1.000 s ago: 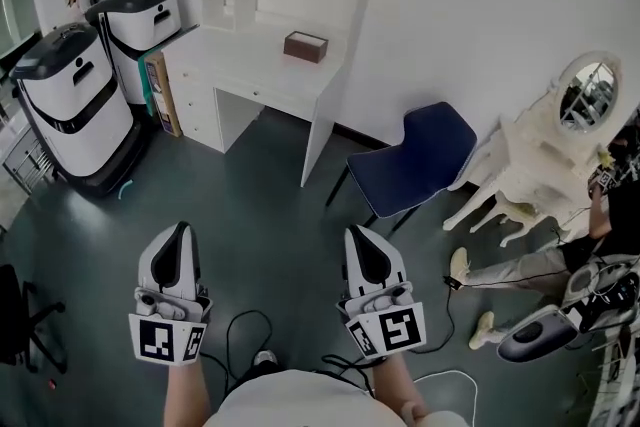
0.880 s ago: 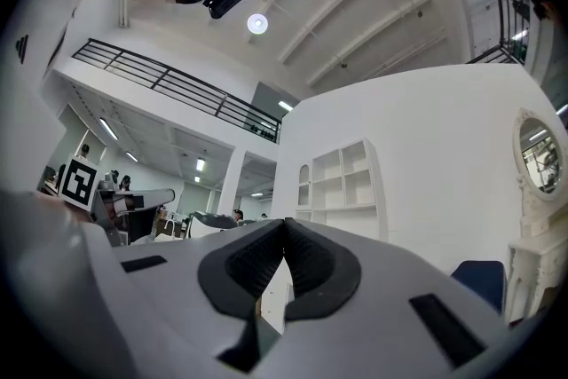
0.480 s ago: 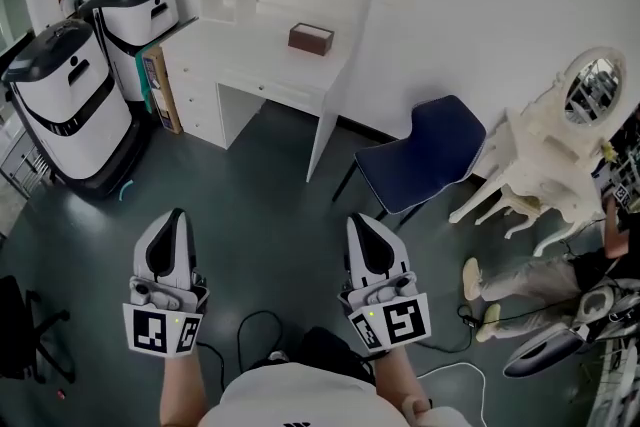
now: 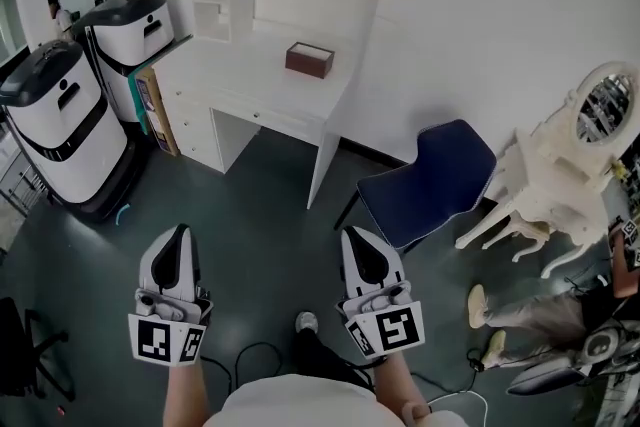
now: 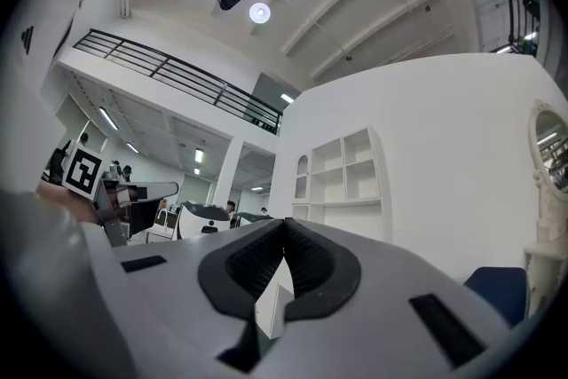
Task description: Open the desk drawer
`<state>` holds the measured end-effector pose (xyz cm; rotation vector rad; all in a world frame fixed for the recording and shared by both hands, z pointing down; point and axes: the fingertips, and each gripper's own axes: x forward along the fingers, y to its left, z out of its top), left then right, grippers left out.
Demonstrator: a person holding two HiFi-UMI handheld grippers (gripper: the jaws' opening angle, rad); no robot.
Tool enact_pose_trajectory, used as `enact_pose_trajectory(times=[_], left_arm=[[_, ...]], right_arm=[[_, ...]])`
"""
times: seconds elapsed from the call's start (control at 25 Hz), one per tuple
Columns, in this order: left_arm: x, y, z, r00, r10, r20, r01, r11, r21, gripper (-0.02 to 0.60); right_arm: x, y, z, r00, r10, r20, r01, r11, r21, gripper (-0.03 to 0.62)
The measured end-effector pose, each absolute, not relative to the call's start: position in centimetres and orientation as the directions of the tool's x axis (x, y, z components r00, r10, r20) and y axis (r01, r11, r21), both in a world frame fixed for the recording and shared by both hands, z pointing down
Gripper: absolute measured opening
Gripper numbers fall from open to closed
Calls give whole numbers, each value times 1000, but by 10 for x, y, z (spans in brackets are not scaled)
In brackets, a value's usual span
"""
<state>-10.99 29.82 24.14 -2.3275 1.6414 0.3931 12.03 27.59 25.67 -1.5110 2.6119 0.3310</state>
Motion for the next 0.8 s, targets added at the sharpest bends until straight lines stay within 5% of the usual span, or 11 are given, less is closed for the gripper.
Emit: enact_pose_trajectory(times=[0.8], left_arm=[[-41,104,223,245,-888,-389,-968,-242,-57,5]], right_arm=[[175,64,248,-603,-769,-210,-797,594,114,0]])
